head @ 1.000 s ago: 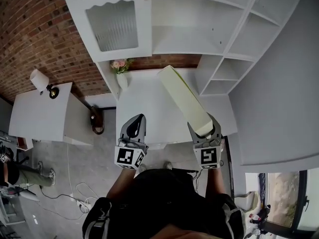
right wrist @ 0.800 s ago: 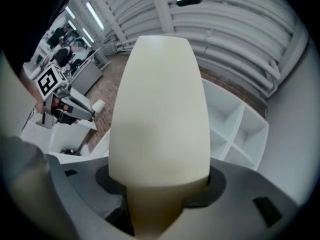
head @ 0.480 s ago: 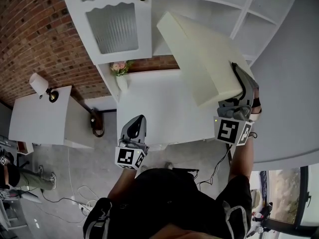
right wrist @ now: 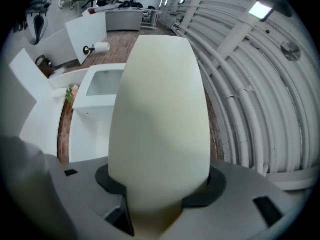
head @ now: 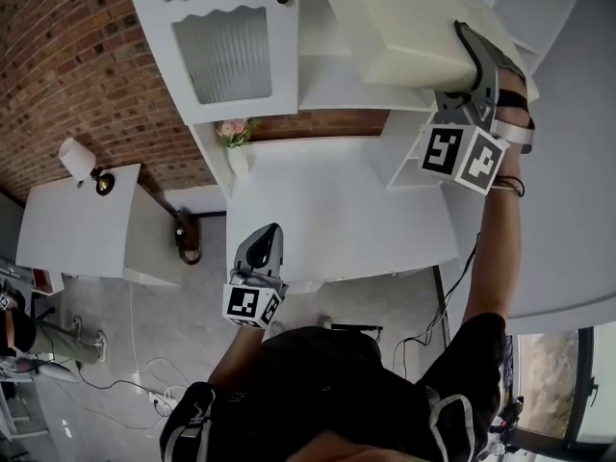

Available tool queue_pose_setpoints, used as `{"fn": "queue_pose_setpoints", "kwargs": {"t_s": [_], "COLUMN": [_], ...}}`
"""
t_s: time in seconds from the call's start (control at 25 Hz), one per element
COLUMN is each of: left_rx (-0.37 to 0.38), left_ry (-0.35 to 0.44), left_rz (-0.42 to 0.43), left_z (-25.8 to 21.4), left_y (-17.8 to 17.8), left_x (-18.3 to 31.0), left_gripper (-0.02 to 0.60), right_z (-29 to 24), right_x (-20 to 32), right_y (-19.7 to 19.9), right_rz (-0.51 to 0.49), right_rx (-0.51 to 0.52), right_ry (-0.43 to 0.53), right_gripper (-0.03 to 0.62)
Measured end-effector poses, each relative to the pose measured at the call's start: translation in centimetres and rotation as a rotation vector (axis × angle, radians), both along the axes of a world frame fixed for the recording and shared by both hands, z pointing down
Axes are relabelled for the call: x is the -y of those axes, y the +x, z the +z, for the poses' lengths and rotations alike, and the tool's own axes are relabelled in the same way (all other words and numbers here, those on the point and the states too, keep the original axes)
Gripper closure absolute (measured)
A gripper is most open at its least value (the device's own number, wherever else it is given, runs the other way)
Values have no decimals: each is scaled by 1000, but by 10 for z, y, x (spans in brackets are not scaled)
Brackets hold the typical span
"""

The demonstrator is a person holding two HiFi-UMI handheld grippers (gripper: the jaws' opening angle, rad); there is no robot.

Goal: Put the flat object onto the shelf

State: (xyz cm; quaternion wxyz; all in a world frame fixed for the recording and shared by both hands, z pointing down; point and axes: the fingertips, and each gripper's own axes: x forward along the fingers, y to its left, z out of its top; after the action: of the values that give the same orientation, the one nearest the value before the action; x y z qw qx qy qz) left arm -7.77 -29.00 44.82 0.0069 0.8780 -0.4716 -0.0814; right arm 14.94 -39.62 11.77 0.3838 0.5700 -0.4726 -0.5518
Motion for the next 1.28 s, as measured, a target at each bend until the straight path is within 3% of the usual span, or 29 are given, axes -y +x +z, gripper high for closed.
{"fn": "queue_pose_setpoints", "kwargs": {"t_s": [0.24, 0.68, 1.04, 1.28], "left_rx": [-2, -4, 7, 0], "left_ry": [-1, -22, -33, -50], "left_rz": [-2, -9, -34, -61], "left_z": [1, 7, 11, 18], "left_y": [0, -3, -9, -13], "left_x": [0, 6, 21, 33], "left_gripper": [572, 572, 572, 572], "right_z": [10, 14, 17, 20], "right_x": [68, 161, 233, 270], "right_y": [-4, -5, 1, 2], "right_rz": [99, 142, 176, 174], "right_rx": [-137, -107, -123, -127], "right_ry": [-84, -228, -353, -382], "right_gripper": [313, 304, 224, 201]}}
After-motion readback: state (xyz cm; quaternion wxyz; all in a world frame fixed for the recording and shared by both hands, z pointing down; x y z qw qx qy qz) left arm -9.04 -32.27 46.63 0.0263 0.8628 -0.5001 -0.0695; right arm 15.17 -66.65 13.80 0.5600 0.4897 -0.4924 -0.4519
